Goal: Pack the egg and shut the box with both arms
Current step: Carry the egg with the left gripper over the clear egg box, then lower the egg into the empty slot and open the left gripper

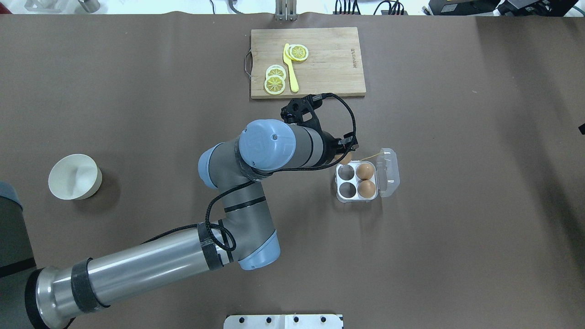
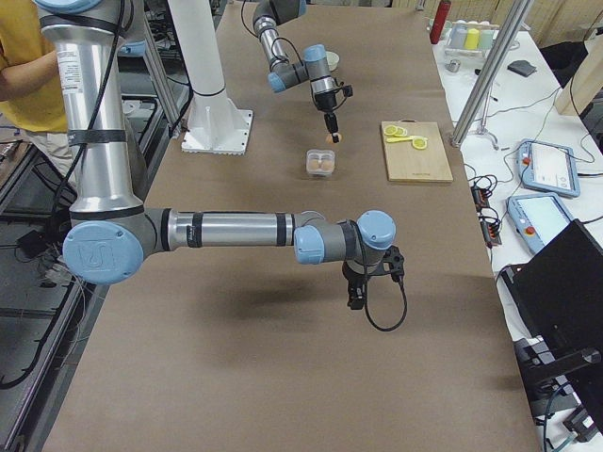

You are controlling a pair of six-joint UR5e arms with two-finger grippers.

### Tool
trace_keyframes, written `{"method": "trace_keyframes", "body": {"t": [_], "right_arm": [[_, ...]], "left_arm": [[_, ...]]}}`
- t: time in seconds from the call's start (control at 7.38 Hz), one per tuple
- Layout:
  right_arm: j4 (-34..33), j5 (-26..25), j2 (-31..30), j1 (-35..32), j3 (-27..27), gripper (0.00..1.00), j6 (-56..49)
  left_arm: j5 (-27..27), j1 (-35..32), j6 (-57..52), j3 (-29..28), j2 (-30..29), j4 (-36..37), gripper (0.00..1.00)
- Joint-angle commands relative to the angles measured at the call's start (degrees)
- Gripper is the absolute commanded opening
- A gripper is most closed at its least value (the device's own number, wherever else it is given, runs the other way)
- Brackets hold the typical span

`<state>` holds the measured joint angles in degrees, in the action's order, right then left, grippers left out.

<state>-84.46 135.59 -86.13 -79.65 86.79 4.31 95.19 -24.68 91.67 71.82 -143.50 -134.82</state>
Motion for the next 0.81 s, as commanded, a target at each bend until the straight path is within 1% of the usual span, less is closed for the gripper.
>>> {"method": "trace_keyframes", "body": {"t": [0.0, 0.14, 0.27, 0.41, 0.68], "right_arm": [[0.00, 0.03, 0.00, 0.02, 0.05, 1.00, 0.00], [0.00, 0.03, 0.00, 0.02, 0.05, 1.00, -0.09], [0.00, 0.03, 0.00, 0.02, 0.05, 1.00, -0.09], [0.00, 0.03, 0.00, 0.02, 0.05, 1.00, -0.09], [0.00, 0.03, 0.00, 0.02, 0.05, 1.00, -0.09]], "left_arm": [[-2.80, 2.52, 0.00, -0.45, -0.20, -0.01, 0.40], [-4.12, 3.49, 0.00, -0.54, -0.29, -0.01, 0.40], [-4.31, 4.20, 0.00, -0.97, -0.73, -0.01, 0.40], [-6.32, 4.99, 0.00, -1.67, -0.91, -0.01, 0.40], [-6.42, 5.00, 0.00, -1.77, -1.35, -0.01, 0.40]]}}
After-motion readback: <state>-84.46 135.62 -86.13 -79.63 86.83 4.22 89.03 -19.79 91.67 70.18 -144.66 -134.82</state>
